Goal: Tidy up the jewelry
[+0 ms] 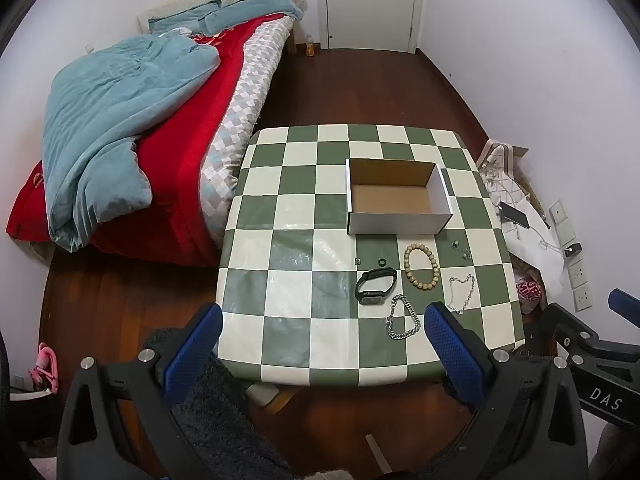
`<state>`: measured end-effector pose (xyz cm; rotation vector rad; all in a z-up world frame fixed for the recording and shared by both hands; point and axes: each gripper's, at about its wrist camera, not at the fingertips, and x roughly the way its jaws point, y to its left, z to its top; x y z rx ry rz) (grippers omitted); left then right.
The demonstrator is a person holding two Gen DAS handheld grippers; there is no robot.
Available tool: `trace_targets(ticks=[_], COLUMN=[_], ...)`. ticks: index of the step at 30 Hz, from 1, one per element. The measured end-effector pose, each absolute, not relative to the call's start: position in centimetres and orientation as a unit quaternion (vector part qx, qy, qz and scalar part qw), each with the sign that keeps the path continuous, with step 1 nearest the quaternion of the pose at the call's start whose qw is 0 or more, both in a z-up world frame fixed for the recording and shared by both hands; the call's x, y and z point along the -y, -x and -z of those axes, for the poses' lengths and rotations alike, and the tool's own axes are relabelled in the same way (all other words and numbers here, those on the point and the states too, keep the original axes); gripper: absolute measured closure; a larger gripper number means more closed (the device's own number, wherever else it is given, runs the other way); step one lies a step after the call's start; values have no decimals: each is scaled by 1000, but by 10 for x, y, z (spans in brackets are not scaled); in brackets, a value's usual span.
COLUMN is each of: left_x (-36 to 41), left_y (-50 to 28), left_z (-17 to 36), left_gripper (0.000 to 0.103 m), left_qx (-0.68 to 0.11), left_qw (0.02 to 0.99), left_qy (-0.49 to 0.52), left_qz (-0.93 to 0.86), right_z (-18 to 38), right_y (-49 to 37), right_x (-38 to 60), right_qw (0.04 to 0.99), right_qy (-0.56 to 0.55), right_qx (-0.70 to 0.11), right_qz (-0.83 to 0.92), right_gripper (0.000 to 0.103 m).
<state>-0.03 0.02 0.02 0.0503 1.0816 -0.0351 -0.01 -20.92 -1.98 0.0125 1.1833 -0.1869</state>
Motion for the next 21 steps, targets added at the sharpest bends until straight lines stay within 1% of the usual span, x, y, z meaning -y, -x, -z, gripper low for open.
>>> trace_targets(ticks=[21], left_x=[-1], left_y=[6], left_z=[-7], left_gripper=[0], left_qx=[-512], left_qw=[858], left_qy=[-28], left_qz=[19], right_z=[9], right_y=[5], right_x=[209], right_qw=[829], right_qy=[-10], right_qx=[-553], right_qz=[86], right_gripper=[0])
